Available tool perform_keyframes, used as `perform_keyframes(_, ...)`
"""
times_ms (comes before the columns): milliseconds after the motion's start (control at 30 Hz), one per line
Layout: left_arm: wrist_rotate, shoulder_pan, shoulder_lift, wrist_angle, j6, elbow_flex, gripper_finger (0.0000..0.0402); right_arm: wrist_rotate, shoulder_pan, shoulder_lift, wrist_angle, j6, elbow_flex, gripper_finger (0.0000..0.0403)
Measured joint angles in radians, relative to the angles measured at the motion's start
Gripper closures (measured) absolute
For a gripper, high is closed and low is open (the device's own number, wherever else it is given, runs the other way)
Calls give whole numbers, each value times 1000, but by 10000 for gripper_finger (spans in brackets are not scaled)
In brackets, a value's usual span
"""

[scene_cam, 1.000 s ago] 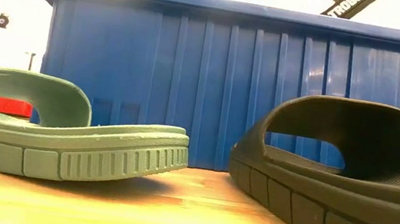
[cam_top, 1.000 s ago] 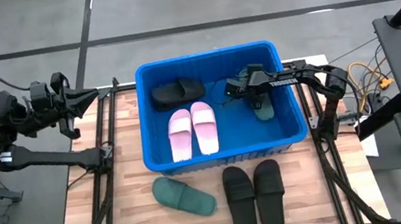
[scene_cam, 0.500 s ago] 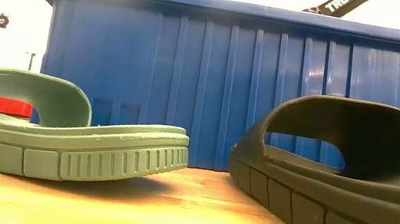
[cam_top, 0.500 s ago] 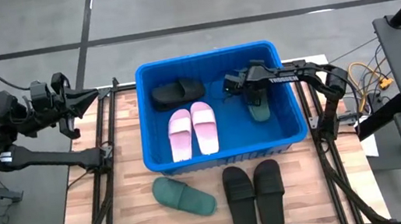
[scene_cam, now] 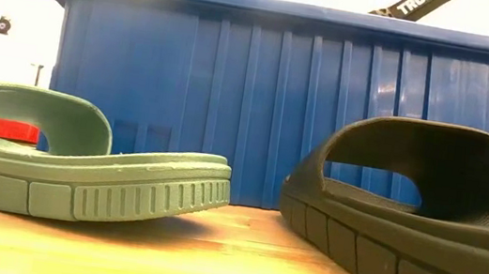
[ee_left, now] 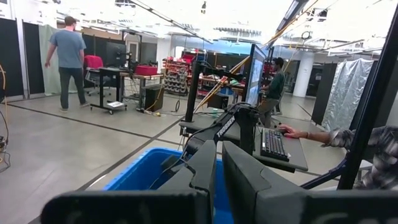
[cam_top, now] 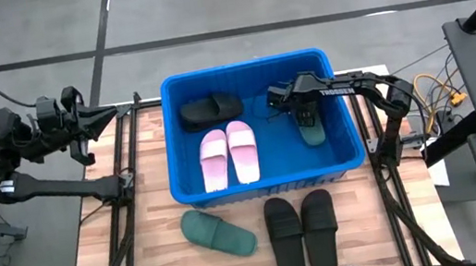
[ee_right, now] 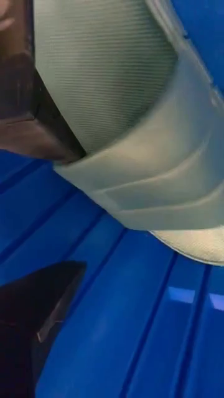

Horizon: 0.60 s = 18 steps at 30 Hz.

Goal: Pick and place slides into bin
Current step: Put the green slide into the blue container

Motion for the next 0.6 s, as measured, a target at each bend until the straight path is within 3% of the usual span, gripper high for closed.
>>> perform_keyframes(367,8,0,0,0,0,0,388,-82,8,-6,-135,39,79,138)
perform_keyframes(600,13,0,0,0,0,0,388,-181,29,-131,-112,100,182,149)
